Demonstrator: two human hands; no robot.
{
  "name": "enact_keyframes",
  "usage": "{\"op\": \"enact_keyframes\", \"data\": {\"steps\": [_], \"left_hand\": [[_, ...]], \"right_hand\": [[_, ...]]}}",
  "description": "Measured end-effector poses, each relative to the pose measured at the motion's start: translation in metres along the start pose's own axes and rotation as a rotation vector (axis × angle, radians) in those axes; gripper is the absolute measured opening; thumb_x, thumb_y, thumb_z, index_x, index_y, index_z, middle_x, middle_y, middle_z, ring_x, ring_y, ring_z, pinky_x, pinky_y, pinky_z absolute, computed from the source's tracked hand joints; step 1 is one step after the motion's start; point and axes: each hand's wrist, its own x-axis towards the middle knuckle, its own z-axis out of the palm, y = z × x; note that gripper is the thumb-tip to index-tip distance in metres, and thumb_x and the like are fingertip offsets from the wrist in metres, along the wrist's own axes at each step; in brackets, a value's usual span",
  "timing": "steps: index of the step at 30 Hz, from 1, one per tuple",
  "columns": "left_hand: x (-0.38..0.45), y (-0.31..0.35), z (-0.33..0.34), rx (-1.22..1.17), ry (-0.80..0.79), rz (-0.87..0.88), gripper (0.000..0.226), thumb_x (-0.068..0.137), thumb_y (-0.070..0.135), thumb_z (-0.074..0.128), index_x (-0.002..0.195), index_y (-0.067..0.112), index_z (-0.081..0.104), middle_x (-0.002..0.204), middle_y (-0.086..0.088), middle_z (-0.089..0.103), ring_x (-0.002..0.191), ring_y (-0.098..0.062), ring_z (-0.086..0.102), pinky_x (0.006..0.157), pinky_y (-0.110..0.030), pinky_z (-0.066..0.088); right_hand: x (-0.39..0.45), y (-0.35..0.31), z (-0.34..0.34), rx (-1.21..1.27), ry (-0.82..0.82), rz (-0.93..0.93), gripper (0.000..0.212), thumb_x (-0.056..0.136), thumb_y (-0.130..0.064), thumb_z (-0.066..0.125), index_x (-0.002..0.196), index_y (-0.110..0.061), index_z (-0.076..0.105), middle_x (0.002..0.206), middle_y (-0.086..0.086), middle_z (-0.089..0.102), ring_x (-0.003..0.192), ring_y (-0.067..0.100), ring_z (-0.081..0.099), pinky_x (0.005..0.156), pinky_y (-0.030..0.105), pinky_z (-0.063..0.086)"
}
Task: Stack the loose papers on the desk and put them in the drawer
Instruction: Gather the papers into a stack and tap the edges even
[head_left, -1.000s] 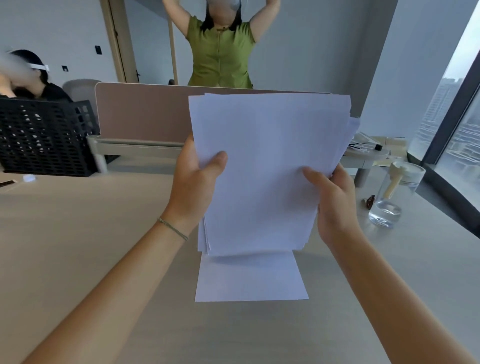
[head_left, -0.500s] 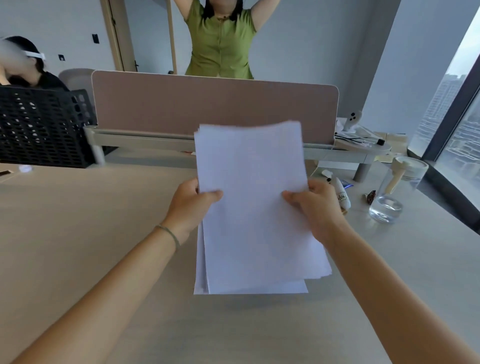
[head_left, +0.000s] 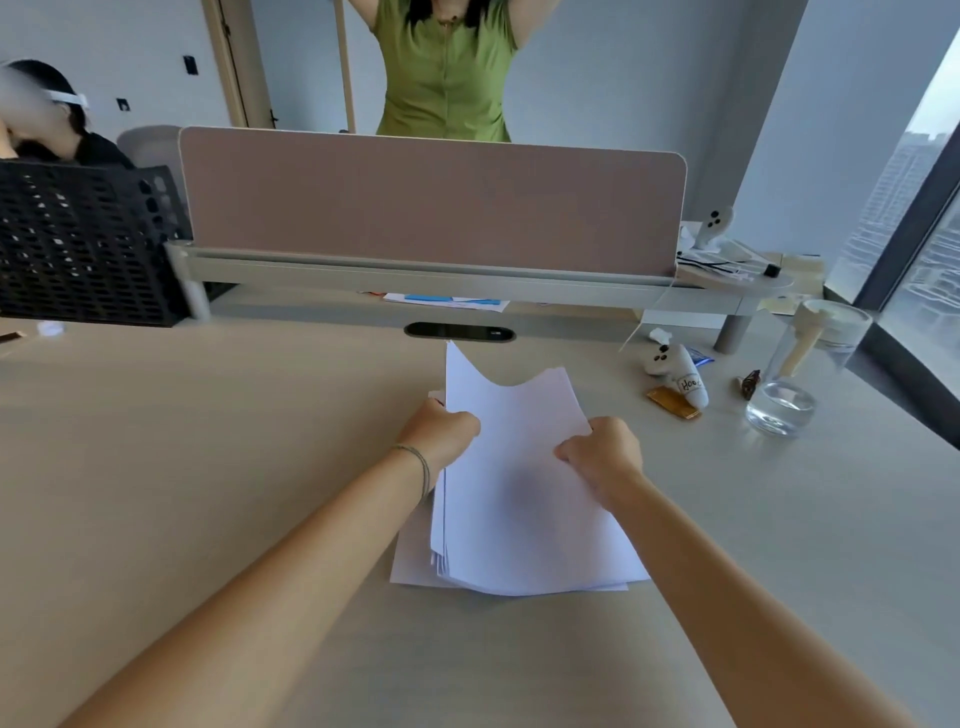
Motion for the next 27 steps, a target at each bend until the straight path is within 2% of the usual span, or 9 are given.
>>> {"op": "enact_keyframes", "data": {"steps": [6,8,11,16,19,21,22,24,27], "left_hand": [[0.01,0.0,-0.006,-0.162,0.035,-0.01,0.034,0.082,0.013,0.064,0.113,0.0,0.064,0.1,-0.014,0.068,0.082,-0.028,0.06,0.076,-0.038,0.053],[0.015,-0.001,-0.013,-0.17,0.037,-0.026,0.031,0.084,0.011,0.067,0.113,-0.001,0.065,0.108,-0.018,0.071,0.084,-0.03,0.062,0.079,-0.038,0.053],[0.015,0.0,-0.022,-0.153,-0.015,-0.097,0.033,0.083,0.014,0.071,0.115,0.005,0.065,0.104,-0.012,0.066,0.086,-0.028,0.056,0.076,-0.033,0.041],[0.005,0.002,-0.019,-0.382,-0.042,-0.168,0.021,0.087,0.002,0.069,0.108,0.0,0.071,0.119,-0.017,0.071,0.093,-0.033,0.068,0.082,-0.042,0.057],[-0.01,0.012,-0.018,-0.428,-0.017,0.085,0.024,0.088,0.001,0.068,0.112,0.005,0.074,0.103,-0.006,0.078,0.088,-0.027,0.072,0.079,-0.038,0.06],[-0.029,0.027,-0.022,-0.461,-0.097,0.301,0.031,0.091,-0.002,0.064,0.119,0.009,0.073,0.102,-0.002,0.08,0.092,-0.023,0.075,0.077,-0.032,0.061],[-0.038,0.034,-0.024,-0.474,-0.128,0.393,0.032,0.092,-0.003,0.061,0.12,0.01,0.071,0.107,-0.003,0.079,0.096,-0.022,0.075,0.081,-0.032,0.061],[-0.055,0.047,-0.026,-0.496,-0.132,0.557,0.035,0.094,-0.007,0.055,0.118,0.014,0.07,0.112,-0.003,0.077,0.098,-0.018,0.073,0.088,-0.031,0.06],[-0.071,0.057,-0.025,-0.509,-0.022,0.74,0.039,0.094,-0.01,0.048,0.12,0.015,0.063,0.113,-0.001,0.073,0.103,-0.016,0.07,0.092,-0.03,0.056]], "right_hand": [[-0.003,0.009,-0.009,0.077,-0.022,-0.008,0.028,0.071,-0.008,0.07,0.061,-0.013,0.044,0.063,0.003,0.05,0.056,0.026,0.048,0.049,0.025,0.036],[-0.004,0.013,-0.012,0.068,-0.013,-0.024,0.022,0.071,-0.01,0.07,0.065,-0.012,0.049,0.064,0.004,0.054,0.057,0.026,0.052,0.049,0.025,0.038],[-0.006,0.017,-0.015,0.085,-0.002,-0.037,0.015,0.071,-0.007,0.068,0.068,-0.01,0.054,0.064,0.005,0.054,0.055,0.024,0.051,0.048,0.024,0.037],[-0.012,0.024,-0.017,0.134,0.018,-0.092,0.004,0.077,-0.008,0.062,0.074,-0.006,0.06,0.066,0.004,0.057,0.057,0.023,0.05,0.05,0.026,0.036],[-0.013,0.026,-0.027,0.317,0.014,-0.122,0.03,0.074,-0.011,0.062,0.103,-0.004,0.069,0.086,0.004,0.066,0.075,0.025,0.059,0.064,0.031,0.043],[-0.011,0.023,-0.041,0.579,-0.101,-0.084,0.067,0.071,-0.009,0.066,0.137,-0.02,0.058,0.118,0.006,0.07,0.1,0.026,0.066,0.083,0.035,0.049],[-0.013,0.017,-0.05,0.712,-0.197,-0.072,0.075,0.072,-0.005,0.065,0.144,-0.023,0.052,0.124,0.009,0.071,0.104,0.027,0.067,0.087,0.037,0.051],[-0.019,0.0,-0.07,0.892,-0.322,-0.152,0.061,0.076,0.004,0.057,0.133,-0.016,0.062,0.117,0.011,0.075,0.097,0.028,0.071,0.085,0.038,0.053],[-0.042,-0.028,-0.093,0.932,-0.245,-0.367,0.038,0.077,0.011,0.049,0.098,-0.011,0.071,0.092,0.007,0.075,0.081,0.024,0.068,0.073,0.032,0.052]]}}
